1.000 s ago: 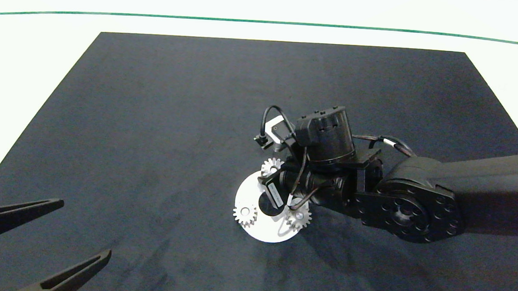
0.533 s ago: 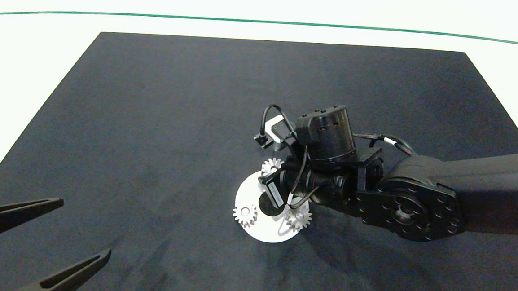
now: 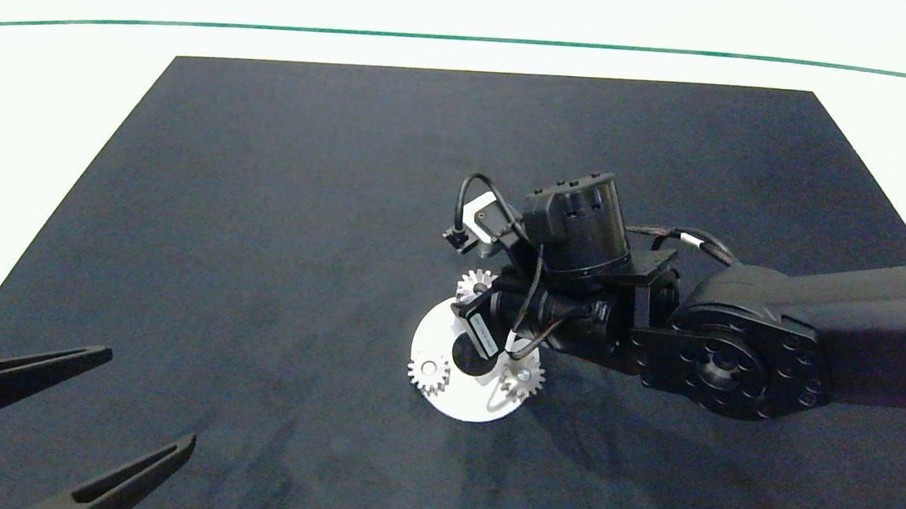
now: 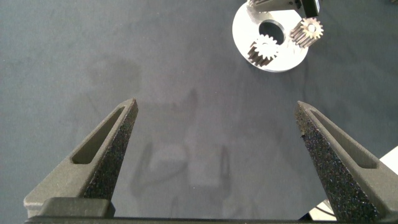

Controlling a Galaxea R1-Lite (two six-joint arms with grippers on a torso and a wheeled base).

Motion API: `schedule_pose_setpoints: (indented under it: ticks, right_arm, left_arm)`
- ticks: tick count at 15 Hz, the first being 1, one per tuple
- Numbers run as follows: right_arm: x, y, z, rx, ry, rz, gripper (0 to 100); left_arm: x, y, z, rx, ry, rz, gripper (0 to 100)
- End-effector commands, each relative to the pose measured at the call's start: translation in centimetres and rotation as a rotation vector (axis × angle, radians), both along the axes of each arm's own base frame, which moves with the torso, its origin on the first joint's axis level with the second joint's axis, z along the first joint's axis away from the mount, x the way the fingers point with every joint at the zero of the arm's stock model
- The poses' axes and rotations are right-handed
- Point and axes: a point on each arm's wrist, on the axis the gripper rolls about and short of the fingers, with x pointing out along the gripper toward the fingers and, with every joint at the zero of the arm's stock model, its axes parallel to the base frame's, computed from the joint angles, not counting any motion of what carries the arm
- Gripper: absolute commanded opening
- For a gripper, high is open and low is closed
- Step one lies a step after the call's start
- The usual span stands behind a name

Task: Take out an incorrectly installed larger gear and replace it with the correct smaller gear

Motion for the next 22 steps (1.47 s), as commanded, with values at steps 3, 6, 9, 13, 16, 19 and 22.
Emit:
schedule_pose_setpoints:
  ticks: [3, 6, 9, 13, 16, 19, 22]
  right_arm:
    - [-0.3, -0.3, 1.2, 0.011, -0.018, 0.002, 31]
    - [-0.8, -0.8, 2.6, 0.030, -0.035, 0.000, 31]
    - [-1.3, -2.2, 4.2, 0.042, -0.048, -0.017, 31]
    - [0.3, -7.8, 4.9, 0.030, -0.022, -0.170, 31]
    - [1.2, -11.6, 4.7, 0.044, -0.006, -0.281, 31]
    - [2.6, -14.7, 4.0, 0.079, 0.034, -0.358, 31]
    - [3.2, -16.6, 3.0, 0.099, 0.078, -0.399, 31]
  left_arm:
    - [0.0, 0.0, 0.0, 0.001, 0.001, 0.002, 100]
    - [0.0, 0.0, -0.1, 0.001, 0.005, 0.002, 100]
    - [0.0, 0.0, -0.2, -0.014, 0.015, 0.008, 100]
    - [0.0, 0.0, -0.1, -0.016, 0.011, 0.009, 100]
    - [0.0, 0.1, -0.2, -0.016, 0.011, 0.009, 100]
    - [-0.1, 0.1, -0.2, -0.014, 0.011, 0.012, 100]
    - [-0.1, 0.1, -0.4, -0.010, 0.015, 0.012, 100]
